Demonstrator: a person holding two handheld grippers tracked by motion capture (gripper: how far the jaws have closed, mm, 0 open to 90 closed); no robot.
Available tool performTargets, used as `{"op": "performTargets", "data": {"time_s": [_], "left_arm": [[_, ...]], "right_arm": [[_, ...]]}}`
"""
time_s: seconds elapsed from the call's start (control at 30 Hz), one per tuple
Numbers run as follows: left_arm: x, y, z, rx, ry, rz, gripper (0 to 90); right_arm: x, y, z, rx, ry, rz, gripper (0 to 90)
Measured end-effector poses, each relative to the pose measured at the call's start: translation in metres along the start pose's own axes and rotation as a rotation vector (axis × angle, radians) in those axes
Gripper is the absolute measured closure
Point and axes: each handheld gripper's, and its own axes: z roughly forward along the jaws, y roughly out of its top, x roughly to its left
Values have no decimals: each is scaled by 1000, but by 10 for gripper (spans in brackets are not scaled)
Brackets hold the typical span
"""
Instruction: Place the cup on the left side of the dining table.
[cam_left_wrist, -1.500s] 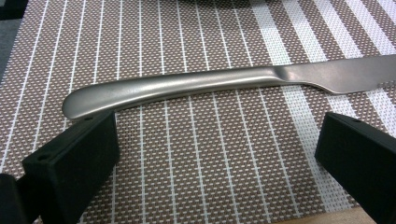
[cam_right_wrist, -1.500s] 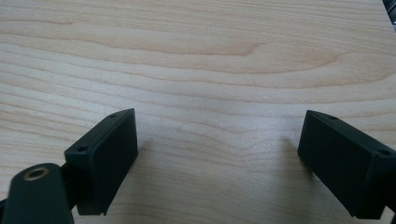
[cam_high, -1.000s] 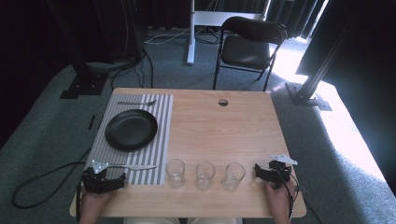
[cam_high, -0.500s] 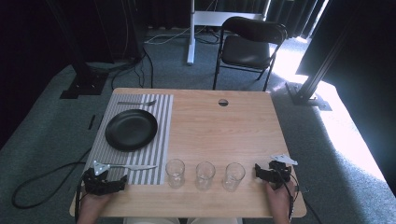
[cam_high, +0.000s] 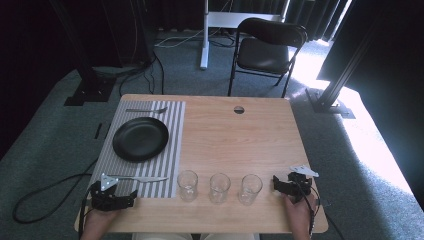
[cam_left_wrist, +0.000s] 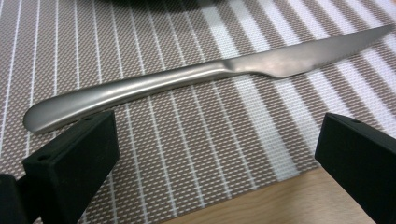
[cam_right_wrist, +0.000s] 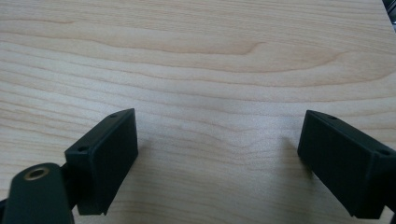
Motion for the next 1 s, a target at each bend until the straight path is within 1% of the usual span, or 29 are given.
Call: {"op": "performTargets", "data": {"time_s": [0.1,0.13,0.2,0.23,0.27,0.3,0.33,0.37,0.4,0.47,0.5,0.53,0.57,0.67,0.7,0.77,0.8,0.83,0.93,0.97,1.0], "left_arm": [[-3,1,-1,-7,-18,16,2],[-5,1,-1,-1,-28,30,2],[-8,1,0,10,-35,44,2],[-9,2,0,19,-49,51,2],[-10,2,0,20,-49,55,2],[-11,2,0,20,-61,59,2],[-13,2,0,19,-74,65,2],[-14,2,0,14,-74,73,2],[-15,2,-1,10,-91,77,2],[-18,3,-2,4,-95,87,2],[-19,3,-2,2,-110,90,2],[-20,3,-2,-6,-109,95,2],[-21,3,-3,-5,-124,99,2],[-24,4,-3,-6,-143,118,3],[-26,4,-3,-6,-137,127,2],[-28,3,-3,-1,-155,136,3],[-28,3,-3,-3,-149,140,3],[-29,3,-2,-3,-165,143,3],[-30,3,-3,-15,-184,141,3],[-31,4,-4,-19,-185,143,3],[-31,4,-4,-20,-196,146,3]], "right_arm": [[0,0,0,0,0,0,115],[0,0,0,0,0,0,115],[0,0,0,0,0,0,115],[0,0,0,0,0,0,115],[0,0,0,0,0,0,115],[0,0,0,0,0,0,115],[0,0,0,0,0,0,115],[0,0,0,0,0,0,115],[0,0,0,0,0,0,115],[0,0,0,0,0,0,115],[0,0,0,0,0,0,115],[0,0,0,0,0,0,115],[0,0,0,0,0,0,115],[0,0,0,0,0,0,115],[0,0,0,0,0,0,115],[0,0,0,0,0,0,115],[0,0,0,0,0,0,115],[0,0,0,0,0,0,115],[0,0,0,0,0,0,115],[0,0,0,0,0,0,115],[0,0,0,0,0,0,115]]}}
